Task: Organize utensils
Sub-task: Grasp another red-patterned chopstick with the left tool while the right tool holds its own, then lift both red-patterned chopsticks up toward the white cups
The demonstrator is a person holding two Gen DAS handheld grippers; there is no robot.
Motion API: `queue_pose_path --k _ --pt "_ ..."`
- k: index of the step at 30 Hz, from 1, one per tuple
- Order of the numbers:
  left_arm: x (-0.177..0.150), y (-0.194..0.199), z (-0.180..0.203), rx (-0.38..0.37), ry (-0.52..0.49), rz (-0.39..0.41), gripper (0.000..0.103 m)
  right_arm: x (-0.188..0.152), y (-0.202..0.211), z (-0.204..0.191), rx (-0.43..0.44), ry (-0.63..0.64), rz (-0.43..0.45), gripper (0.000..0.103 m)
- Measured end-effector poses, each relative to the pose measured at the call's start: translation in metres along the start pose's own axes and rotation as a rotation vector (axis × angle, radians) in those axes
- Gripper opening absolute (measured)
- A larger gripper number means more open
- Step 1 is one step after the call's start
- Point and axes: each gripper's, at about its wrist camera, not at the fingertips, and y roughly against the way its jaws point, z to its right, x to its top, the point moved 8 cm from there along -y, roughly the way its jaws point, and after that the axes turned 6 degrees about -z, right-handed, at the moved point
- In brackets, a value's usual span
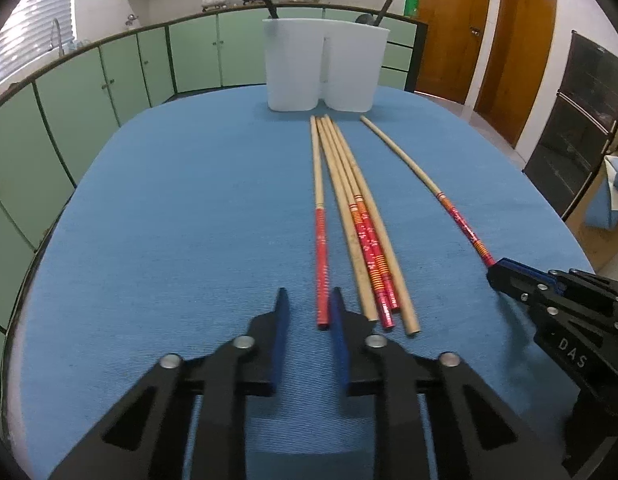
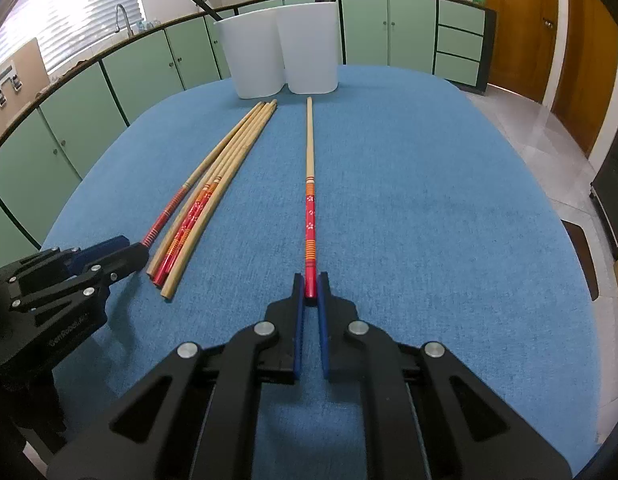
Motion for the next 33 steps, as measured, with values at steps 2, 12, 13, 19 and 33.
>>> queue_pose_path --k 2,12,13,19,33 --pt "0.000 0.000 0.002 -0.007 -0.001 0.001 0.006 0.000 0.000 0.000 0.002 -0.001 0.002 0.006" --pt "0.001 0.007 0.005 0.007 -0.009 0.022 0.006 0.002 0.006 0.000 0.008 0.001 0.023 0.005" --pt "0.002 0.010 0.005 0.008 -0.011 0.028 0.006 0.002 0.009 0.001 0.006 0.002 0.028 0.005" --pt "0.012 0.043 0.001 0.011 -0.018 0.085 0.006 0.015 0.035 0.003 0.023 0.003 0.077 0.005" --pt "0.074 0.130 -0.009 0.004 -0.023 0.301 0.006 0.079 0.116 0.009 0.061 0.021 0.255 0.005"
